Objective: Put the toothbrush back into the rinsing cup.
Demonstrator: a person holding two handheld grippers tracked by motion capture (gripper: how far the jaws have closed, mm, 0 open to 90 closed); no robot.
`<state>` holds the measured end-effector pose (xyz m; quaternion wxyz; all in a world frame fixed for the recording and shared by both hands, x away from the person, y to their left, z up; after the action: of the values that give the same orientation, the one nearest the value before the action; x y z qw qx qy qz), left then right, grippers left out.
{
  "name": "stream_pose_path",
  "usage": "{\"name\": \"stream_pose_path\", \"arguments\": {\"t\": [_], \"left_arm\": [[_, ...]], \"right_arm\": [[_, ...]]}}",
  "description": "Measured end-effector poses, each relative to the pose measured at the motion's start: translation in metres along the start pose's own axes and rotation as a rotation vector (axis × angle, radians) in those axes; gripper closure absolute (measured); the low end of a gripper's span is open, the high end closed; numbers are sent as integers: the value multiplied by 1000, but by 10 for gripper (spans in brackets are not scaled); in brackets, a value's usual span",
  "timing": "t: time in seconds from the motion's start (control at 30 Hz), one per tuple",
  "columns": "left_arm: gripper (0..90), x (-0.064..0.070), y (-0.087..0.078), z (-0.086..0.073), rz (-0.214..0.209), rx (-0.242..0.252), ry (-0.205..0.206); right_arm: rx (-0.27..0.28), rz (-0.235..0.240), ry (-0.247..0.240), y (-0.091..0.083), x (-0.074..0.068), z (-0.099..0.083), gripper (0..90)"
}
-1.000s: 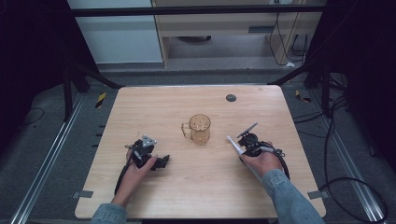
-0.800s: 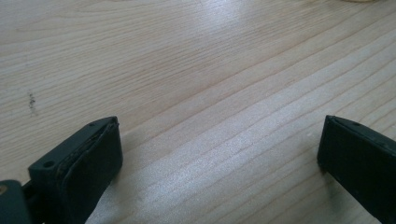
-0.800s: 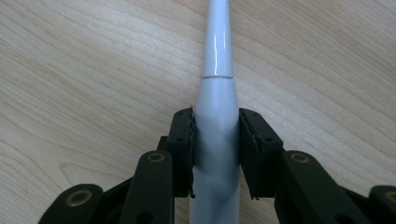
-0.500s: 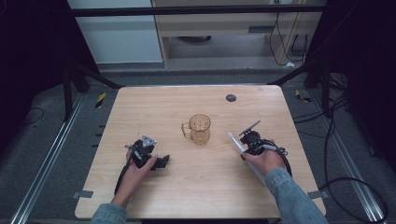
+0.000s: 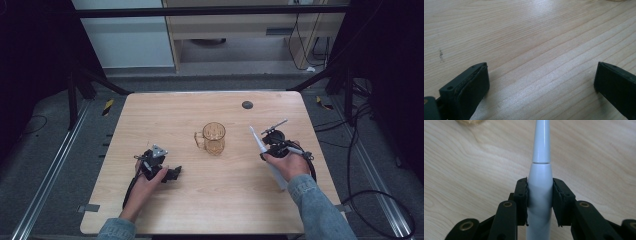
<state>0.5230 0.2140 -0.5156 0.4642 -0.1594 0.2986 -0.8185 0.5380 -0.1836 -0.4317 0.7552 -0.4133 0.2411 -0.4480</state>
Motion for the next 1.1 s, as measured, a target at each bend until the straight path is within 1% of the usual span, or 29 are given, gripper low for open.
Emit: {"name": "stream_pose_path", "arguments": {"t": [0.03, 0.07, 0.1, 0.13, 0.27, 0.4, 0.43, 0.47, 0.5, 0.53, 0.63, 0.97, 1.03, 1.1], "left_arm": [[0, 0, 0, 0, 0, 0, 0], [0, 0, 0, 0, 0, 0, 0], [0, 0, 0, 0, 0, 0, 0], [0, 0, 0, 0, 0, 0, 0], [0, 0, 0, 0, 0, 0, 0], [0, 0, 0, 0, 0, 0, 0], [0, 0, 0, 0, 0, 0, 0], [0, 0, 0, 0, 0, 0, 0], [0, 0, 0, 0, 0, 0, 0], [0, 0, 0, 0, 0, 0, 0], [0, 0, 0, 0, 0, 0, 0], [0, 0, 0, 0, 0, 0, 0], [0, 0, 0, 0, 0, 0, 0], [0, 0, 0, 0, 0, 0, 0]], "right_arm": [[25, -6, 7, -3, 1, 3, 673], [25, -6, 7, -3, 1, 3, 673], [55, -1, 13, -6, 3, 6, 673], [55, -1, 13, -6, 3, 6, 673], [105, -4, 17, -12, 6, 12, 673], [160, 3, 27, -18, 8, 19, 673], [182, 3, 28, -21, 9, 23, 673], [182, 3, 28, -21, 9, 23, 673], [208, -2, 30, -23, 9, 27, 673], [208, -2, 30, -23, 9, 27, 673], [233, 0, 42, -25, 10, 32, 672], [292, -14, 39, -28, 11, 44, 672], [311, -8, 43, -28, 12, 47, 673], [316, -8, 45, -28, 12, 48, 673]]}}
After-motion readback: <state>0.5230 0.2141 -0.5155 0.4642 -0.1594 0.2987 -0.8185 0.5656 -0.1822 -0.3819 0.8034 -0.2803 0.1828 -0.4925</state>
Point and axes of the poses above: each handheld gripper's, and its own axes: y roughly forward along the jaws, z roughly out of its top, x roughly to its right, the point moved 1 cm from there along y, roughly forward along the jaws, and after that the axes turned 5 degrees about x, right-handed, at the moved point
